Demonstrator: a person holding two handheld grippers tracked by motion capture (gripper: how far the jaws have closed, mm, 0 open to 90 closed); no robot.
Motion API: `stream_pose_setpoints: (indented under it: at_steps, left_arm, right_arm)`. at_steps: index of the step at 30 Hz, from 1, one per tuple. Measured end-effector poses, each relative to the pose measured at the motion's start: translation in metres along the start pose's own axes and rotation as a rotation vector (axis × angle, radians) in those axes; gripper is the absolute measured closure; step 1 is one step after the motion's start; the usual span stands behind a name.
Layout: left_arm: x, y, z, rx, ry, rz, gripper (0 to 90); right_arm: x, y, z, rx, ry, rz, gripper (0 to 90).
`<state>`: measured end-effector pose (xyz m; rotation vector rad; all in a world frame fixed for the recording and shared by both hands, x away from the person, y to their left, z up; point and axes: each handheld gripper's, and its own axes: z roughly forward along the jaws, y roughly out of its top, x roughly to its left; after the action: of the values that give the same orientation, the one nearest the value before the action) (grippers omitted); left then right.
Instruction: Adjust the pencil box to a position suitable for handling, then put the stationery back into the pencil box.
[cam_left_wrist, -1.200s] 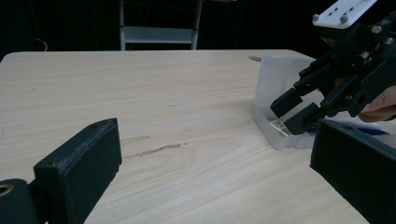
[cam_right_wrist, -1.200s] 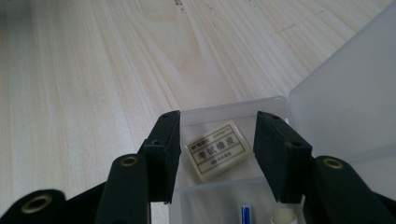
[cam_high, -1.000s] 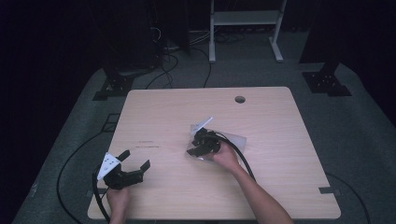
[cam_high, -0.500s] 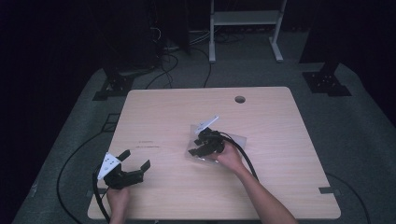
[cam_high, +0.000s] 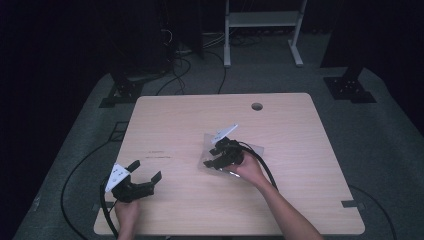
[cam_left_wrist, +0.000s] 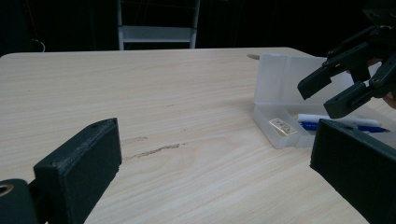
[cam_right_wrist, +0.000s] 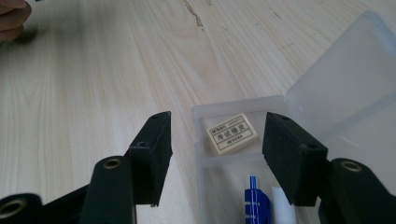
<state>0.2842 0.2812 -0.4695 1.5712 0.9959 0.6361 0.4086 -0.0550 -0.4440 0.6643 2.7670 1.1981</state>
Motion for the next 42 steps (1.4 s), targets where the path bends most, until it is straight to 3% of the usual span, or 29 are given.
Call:
stream_pose_setpoints:
  at_steps: [9, 42]
  left_arm:
    - [0.002, 0.0, 0.0, 0.001, 0.008, -0.008, 1.1]
    - [-0.003, 0.0, 0.001, 0.011, 0.009, 0.002, 1.1]
  right_arm:
    - [0.0, -0.003, -0.015, -0.035, -0.012, -0.002, 39.2]
    - [-0.01, -0.046, -0.048, -0.022, -0.038, 0.048, 36.4]
